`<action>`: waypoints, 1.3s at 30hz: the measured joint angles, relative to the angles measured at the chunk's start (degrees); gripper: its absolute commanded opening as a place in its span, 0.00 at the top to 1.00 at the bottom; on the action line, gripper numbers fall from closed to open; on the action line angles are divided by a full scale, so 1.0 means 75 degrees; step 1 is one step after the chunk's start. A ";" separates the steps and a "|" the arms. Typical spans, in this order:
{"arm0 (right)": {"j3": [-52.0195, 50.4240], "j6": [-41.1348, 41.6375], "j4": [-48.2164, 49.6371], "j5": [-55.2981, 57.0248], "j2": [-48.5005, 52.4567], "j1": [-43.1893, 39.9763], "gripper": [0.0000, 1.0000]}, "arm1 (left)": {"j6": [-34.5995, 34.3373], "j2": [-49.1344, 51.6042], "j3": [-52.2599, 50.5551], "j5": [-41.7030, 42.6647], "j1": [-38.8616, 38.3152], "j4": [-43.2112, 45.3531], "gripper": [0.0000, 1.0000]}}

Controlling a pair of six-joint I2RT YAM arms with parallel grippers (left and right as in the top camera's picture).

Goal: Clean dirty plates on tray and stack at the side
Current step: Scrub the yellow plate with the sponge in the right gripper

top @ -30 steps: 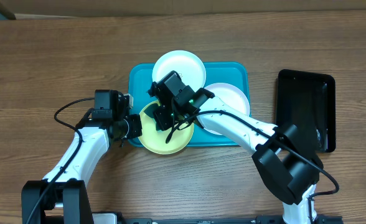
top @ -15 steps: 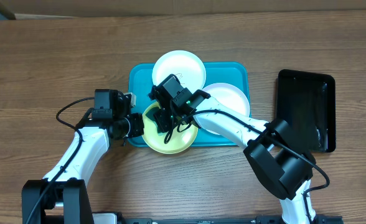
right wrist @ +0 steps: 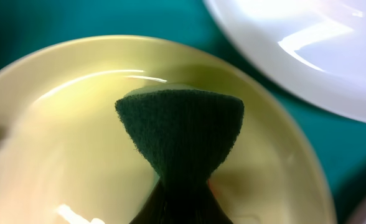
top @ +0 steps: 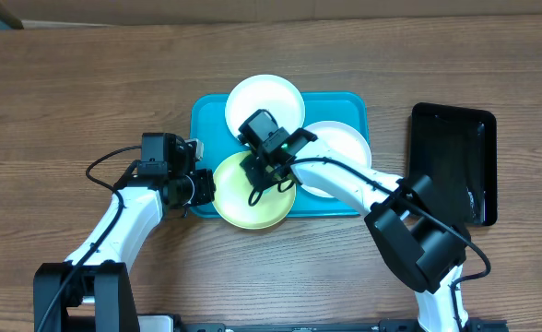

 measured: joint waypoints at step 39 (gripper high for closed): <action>0.2684 0.0000 -0.3832 -0.0341 -0.0219 -0.0399 0.96 | -0.0201 0.0000 0.0000 -0.0274 -0.0006 -0.0026 0.96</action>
